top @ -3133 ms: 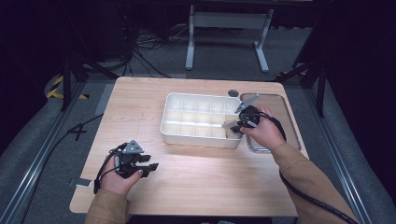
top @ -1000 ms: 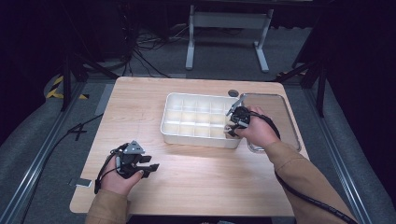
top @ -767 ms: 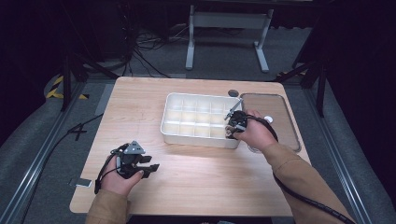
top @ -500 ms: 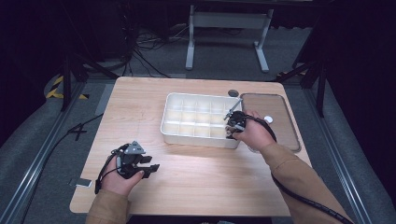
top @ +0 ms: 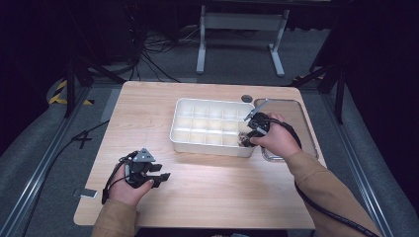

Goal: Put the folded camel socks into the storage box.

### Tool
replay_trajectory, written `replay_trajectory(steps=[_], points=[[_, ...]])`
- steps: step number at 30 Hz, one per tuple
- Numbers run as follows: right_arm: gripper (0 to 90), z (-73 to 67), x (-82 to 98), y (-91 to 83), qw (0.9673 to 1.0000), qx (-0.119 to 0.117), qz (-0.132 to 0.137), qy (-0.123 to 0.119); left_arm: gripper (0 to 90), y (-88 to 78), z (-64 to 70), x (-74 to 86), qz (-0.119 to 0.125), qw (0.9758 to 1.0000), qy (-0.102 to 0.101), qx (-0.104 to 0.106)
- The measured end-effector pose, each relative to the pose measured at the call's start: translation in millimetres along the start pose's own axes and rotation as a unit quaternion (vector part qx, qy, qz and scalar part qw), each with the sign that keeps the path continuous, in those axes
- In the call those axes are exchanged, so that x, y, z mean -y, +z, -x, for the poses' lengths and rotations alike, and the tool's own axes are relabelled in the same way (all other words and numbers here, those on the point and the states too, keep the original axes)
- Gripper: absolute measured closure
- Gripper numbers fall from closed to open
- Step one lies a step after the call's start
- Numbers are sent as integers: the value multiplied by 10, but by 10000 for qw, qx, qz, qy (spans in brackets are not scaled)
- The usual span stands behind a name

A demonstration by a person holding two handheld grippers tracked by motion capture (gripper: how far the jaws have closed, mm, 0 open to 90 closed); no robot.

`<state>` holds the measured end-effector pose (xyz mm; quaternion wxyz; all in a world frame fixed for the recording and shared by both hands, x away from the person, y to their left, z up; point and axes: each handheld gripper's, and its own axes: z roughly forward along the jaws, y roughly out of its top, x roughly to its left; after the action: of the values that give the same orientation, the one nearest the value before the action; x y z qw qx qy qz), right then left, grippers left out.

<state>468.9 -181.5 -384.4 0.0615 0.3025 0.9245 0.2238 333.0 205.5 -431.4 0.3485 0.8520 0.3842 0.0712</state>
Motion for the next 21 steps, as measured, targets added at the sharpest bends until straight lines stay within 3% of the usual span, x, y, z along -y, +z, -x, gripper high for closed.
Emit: replay_trajectory(steps=[7, 14, 21], points=[[536, -35, 145, -293, 9961, 69, 865, 156, 523, 24, -4, -20, 1, 10000, 3, 54], [516, -83, 298, -447, 9924, 143, 1199, 241, 502, 5, 21, -27, 27, 10000, -1, 10], [466, -114, 511, -605, 9860, 222, 1611, 381, 471, -6, 21, -44, 87, 10000, -41, -22]])
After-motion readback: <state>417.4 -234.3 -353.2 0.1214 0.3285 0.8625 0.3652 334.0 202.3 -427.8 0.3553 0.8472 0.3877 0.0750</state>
